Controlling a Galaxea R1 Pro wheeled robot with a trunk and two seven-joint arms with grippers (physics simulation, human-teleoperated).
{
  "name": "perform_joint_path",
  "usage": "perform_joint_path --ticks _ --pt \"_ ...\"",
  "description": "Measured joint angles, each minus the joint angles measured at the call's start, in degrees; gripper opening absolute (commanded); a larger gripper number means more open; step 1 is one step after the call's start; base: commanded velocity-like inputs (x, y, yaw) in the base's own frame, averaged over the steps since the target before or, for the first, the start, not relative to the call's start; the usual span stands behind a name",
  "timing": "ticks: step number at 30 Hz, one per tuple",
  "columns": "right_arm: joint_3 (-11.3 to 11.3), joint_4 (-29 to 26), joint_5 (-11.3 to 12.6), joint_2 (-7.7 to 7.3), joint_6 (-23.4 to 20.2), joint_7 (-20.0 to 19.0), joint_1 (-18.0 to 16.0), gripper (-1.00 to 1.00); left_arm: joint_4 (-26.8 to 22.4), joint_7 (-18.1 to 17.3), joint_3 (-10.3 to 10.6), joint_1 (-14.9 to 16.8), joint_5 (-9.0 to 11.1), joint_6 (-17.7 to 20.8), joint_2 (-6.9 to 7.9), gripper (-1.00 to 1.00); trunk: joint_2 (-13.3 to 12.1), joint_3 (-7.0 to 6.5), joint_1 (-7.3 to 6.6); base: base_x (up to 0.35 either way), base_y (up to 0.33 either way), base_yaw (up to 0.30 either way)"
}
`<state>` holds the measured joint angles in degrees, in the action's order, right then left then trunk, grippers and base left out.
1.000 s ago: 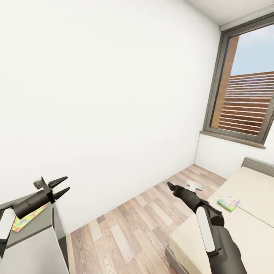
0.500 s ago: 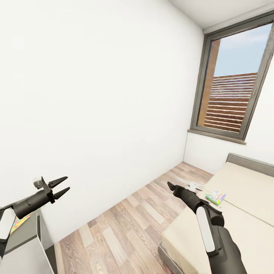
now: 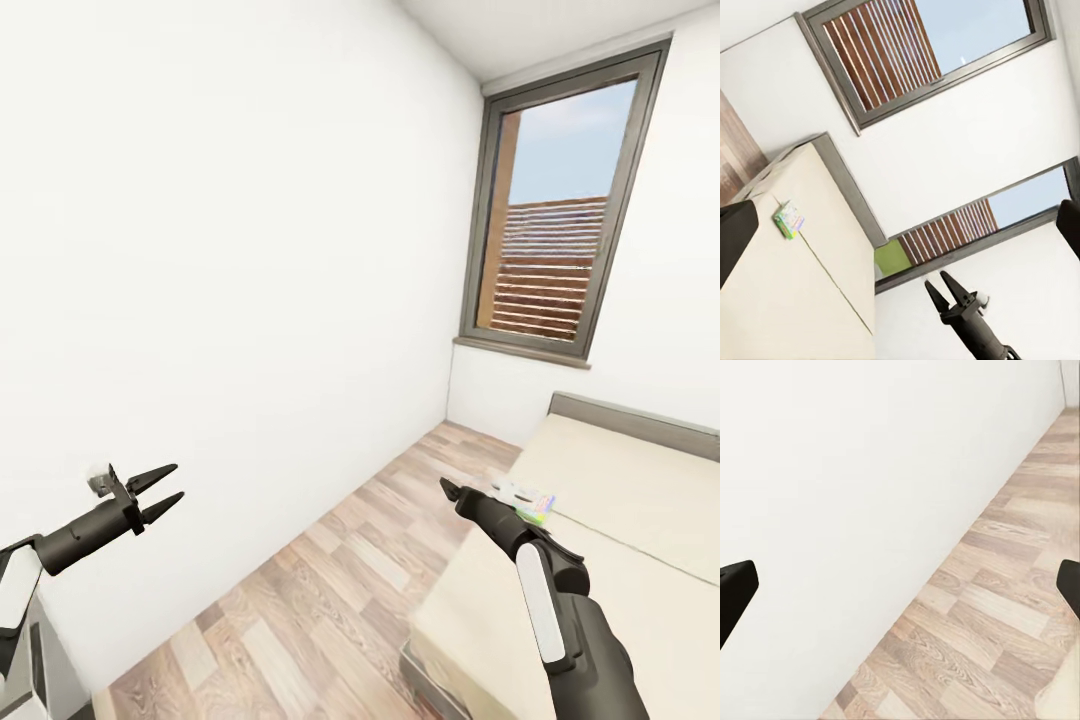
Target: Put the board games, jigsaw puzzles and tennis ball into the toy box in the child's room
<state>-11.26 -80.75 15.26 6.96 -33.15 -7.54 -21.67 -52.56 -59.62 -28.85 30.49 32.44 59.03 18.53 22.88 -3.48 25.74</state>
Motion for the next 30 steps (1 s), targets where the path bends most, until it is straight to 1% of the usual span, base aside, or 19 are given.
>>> perform_joint_path --ticks 8,17,22,30 --pt "-0.07 0.00 0.00 -0.01 0.00 -0.04 0.00 1.00 0.02 0.00 0.00 0.00 0.00 0.00 0.00 1.00 0.00 0.00 0.00 0.262 0.164 -0.281" --pt "-0.08 0.05 0.00 0.00 -0.01 0.00 0.00 1.00 0.05 -0.09 0.00 0.00 -0.01 -0.76 0.00 1.00 -0.01 -0.05 0.01 0.226 0.040 -0.281" --pt "-0.08 0.08 0.00 0.00 -0.01 0.02 0.00 1.00 0.02 -0.11 0.00 0.00 -0.02 -1.01 0.00 1.00 -0.01 -0.15 0.02 0.095 0.003 -0.281" --pt "-0.08 0.08 -0.02 0.01 0.06 0.03 0.00 1.00 0.00 -0.11 0.00 0.00 -0.01 -1.07 0.00 1.00 -0.01 -0.33 0.02 0.015 0.001 -0.281"
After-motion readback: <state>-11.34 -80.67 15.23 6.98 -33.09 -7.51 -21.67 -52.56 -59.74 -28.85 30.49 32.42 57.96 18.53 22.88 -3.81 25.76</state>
